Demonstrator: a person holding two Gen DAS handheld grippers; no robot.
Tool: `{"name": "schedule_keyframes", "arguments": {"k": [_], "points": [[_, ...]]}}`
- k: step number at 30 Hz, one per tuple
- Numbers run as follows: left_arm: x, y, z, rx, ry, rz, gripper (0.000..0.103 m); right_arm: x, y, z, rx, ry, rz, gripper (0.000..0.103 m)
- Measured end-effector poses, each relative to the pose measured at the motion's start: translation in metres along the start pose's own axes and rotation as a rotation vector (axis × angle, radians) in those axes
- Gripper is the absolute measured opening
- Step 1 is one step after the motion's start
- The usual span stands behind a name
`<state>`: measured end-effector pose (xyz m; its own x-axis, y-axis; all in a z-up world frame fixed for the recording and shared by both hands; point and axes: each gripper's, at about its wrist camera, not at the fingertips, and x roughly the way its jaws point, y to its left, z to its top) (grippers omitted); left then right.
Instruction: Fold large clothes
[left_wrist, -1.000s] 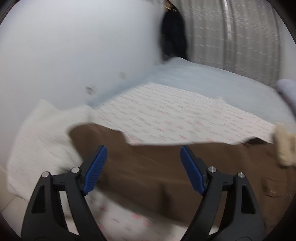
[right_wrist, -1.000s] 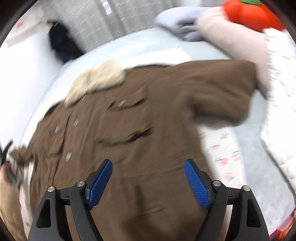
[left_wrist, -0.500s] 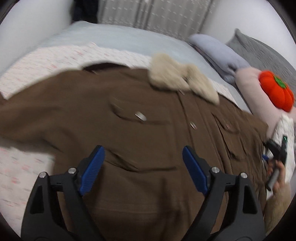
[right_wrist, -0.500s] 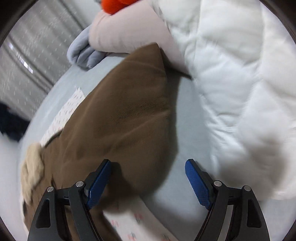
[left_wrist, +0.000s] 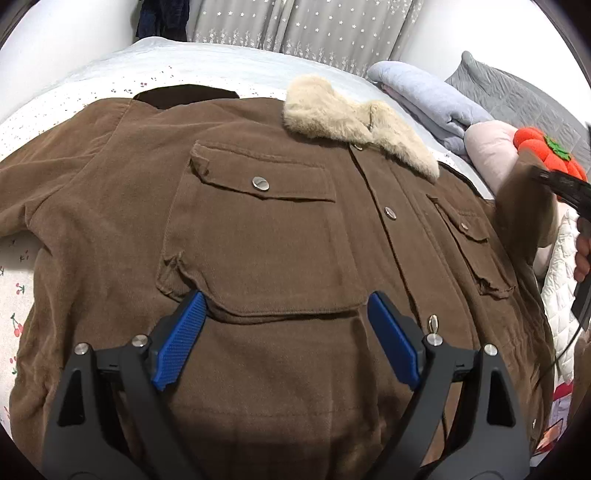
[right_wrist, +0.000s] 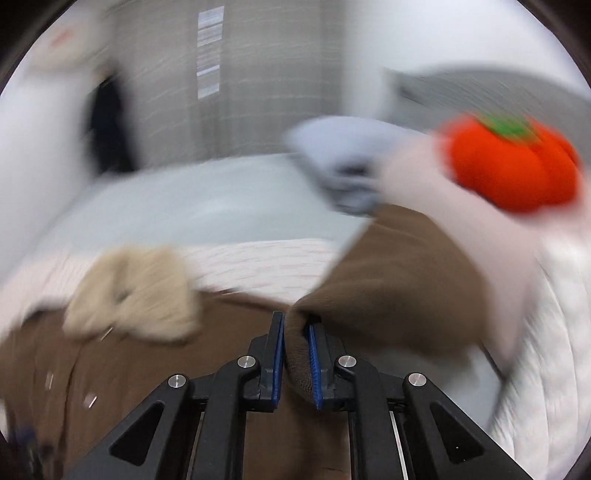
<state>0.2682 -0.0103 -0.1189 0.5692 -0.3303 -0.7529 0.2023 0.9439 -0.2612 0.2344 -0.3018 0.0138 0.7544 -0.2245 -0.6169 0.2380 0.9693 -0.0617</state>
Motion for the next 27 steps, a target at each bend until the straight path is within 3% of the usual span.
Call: {"name": "schedule_keyframes", "arguments": {"k": [3, 7, 9, 10, 11, 14, 15, 18, 22, 24, 27], "points": [[0.001, 0.001, -0.002, -0.003, -0.001, -0.003, 0.089, 0.023, 0.078, -0.015, -0.236, 0.107, 0.076, 0.013], [0.002, 0.001, -0.001, 0.005, 0.004, 0.001, 0.090, 0.076, 0.144, -0.078, -0.452, 0.338, 0.093, 0.022], [0.002, 0.001, -0.001, 0.004, 0.004, -0.002, 0.090, 0.072, 0.151, -0.090, -0.500, 0.249, 0.045, 0.024], [0.002, 0.002, 0.000, 0.004, 0.005, -0.005, 0.090, 0.069, 0.152, -0.089, -0.502, 0.245, 0.049, 0.036], [0.002, 0.002, 0.000, 0.003, 0.005, -0.007, 0.090, 0.064, 0.150, -0.087, -0.475, 0.264, 0.082, 0.048], [0.002, 0.003, 0.000, 0.003, 0.008, -0.012, 0.090, 0.029, 0.136, -0.080, -0.414, 0.261, 0.196, 0.061], [0.002, 0.003, 0.000, 0.002, 0.009, -0.015, 0.090, 0.007, 0.128, -0.078, -0.400, 0.228, 0.261, 0.062], [0.003, 0.003, -0.001, 0.002, 0.009, -0.014, 0.090, -0.037, 0.108, -0.078, -0.389, 0.128, 0.303, 0.074], [0.002, 0.004, -0.002, 0.008, 0.013, -0.008, 0.090, -0.061, 0.056, -0.074, -0.340, 0.041, 0.161, 0.083], [0.001, 0.004, -0.002, 0.006, 0.013, -0.008, 0.090, -0.059, 0.020, -0.074, -0.297, 0.044, 0.054, 0.085], [0.002, 0.004, -0.002, 0.007, 0.014, -0.003, 0.090, -0.050, -0.016, -0.081, -0.244, 0.082, -0.027, 0.087]]}}
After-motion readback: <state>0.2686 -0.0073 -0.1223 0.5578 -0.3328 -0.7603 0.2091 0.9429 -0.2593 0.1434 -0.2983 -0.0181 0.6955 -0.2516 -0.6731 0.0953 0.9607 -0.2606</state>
